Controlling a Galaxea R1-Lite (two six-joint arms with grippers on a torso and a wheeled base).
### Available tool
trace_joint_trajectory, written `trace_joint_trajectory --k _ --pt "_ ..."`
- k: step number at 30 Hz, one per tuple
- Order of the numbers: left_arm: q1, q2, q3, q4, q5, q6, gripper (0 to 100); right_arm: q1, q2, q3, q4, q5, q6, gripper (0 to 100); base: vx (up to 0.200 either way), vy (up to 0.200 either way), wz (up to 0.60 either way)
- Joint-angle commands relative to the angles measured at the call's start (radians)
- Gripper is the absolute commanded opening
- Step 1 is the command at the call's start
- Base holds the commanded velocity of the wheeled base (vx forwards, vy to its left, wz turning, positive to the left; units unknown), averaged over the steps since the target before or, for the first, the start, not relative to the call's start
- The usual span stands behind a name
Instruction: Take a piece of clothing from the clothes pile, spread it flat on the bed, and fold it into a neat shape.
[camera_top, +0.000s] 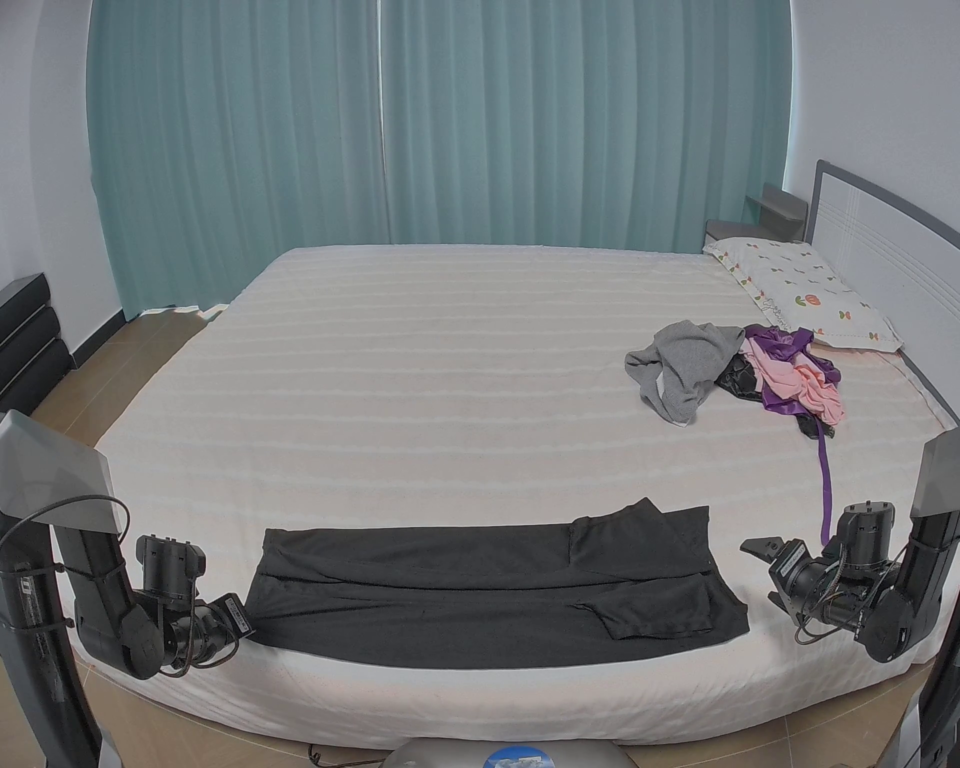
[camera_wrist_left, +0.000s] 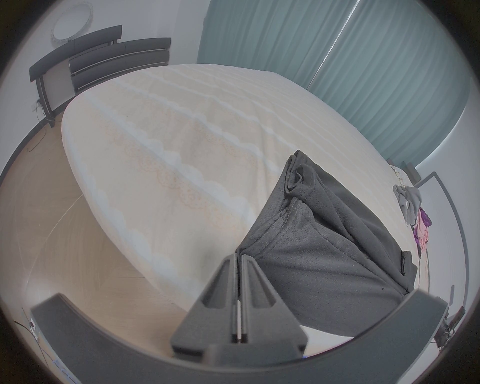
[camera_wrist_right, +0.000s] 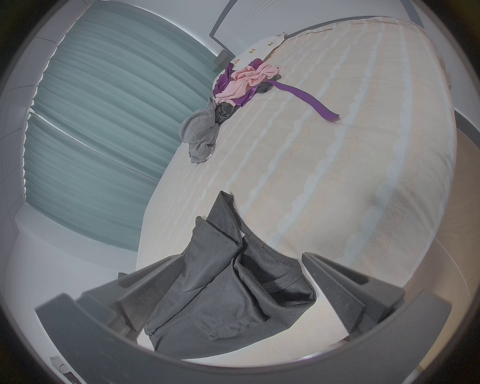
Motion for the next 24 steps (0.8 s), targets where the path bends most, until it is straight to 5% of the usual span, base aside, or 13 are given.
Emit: trace_joint_trajectory --k 1,2,3,14,24 --pt "-0.001 -0.001 0.002 -0.001 0.000 0.000 0 0.001 0.000 0.000 0.000 0.001 0.000 100 0.000 0.000 0.00" --pt "0.000 -0.001 0.002 -0.001 0.000 0.000 0 0.001 0.001 0.000 0.000 0.001 0.000 100 0.000 0.000 0.00" --pt "0.000 -0.001 0.002 -0.001 0.000 0.000 100 0.001 0.001 0.000 0.000 0.001 0.000 100 0.000 0.000 0.00" --pt "0.026 -0.104 -0.036 -0.007 -0.078 -0.006 100 0.011 0.006 -0.008 0.001 -0.001 -0.005 100 0.000 0.000 0.00" --pt "0.017 -0.050 -0.280 0.128 -0.251 0.015 100 0.011 0.007 -0.003 0.001 0.001 -0.005 100 0.000 0.000 0.00"
